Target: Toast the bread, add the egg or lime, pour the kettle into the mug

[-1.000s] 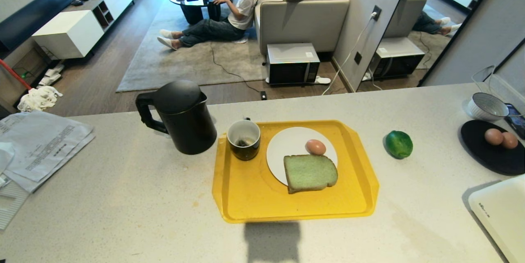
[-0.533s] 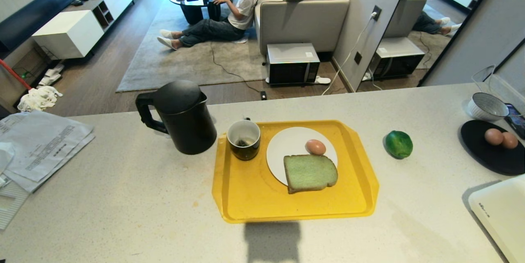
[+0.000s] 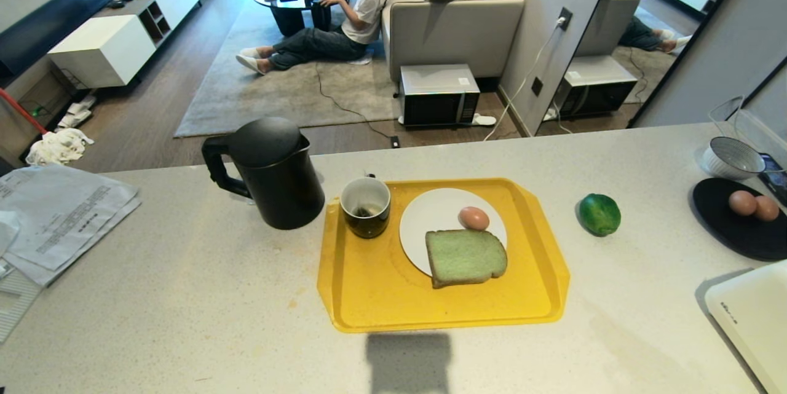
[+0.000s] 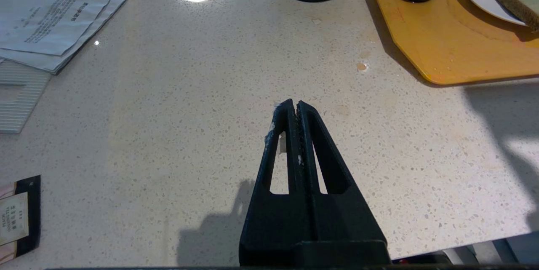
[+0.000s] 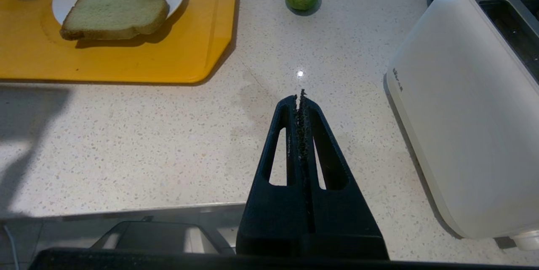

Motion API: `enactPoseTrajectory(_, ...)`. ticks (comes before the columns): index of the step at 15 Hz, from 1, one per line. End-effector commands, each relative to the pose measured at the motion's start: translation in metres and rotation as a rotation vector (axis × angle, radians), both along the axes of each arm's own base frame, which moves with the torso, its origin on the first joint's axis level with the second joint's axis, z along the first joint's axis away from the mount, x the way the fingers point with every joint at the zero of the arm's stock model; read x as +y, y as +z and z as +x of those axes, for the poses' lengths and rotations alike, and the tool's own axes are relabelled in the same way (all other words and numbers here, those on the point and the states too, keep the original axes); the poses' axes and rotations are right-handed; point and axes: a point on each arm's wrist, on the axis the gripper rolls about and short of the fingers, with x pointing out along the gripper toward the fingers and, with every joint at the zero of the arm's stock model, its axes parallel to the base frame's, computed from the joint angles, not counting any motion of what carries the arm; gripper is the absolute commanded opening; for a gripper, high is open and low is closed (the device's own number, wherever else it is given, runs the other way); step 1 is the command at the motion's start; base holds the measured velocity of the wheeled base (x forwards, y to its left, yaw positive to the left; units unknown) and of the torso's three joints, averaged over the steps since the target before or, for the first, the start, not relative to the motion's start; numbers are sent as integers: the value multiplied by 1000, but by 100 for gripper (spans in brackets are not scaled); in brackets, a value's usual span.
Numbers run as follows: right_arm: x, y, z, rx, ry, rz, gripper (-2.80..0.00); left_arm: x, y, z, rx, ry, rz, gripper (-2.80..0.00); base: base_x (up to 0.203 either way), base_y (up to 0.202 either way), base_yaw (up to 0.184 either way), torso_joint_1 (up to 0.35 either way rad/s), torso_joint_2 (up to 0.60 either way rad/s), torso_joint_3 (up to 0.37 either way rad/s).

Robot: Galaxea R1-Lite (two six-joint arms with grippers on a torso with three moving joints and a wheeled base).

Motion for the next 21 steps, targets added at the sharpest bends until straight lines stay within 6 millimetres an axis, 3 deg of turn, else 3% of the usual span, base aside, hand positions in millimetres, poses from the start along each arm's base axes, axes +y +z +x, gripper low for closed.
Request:
enactPoseTrajectory(1,0,0,0,2,-1,-1,-280,0,0,0,0,-1,0,-280,0,0,0,-60,107,52)
enactPoseTrajectory(21,0,0,0,0,-1,-1,-280,0,0,0,-1,-7,22,-280,0,0,0,-93,181,88)
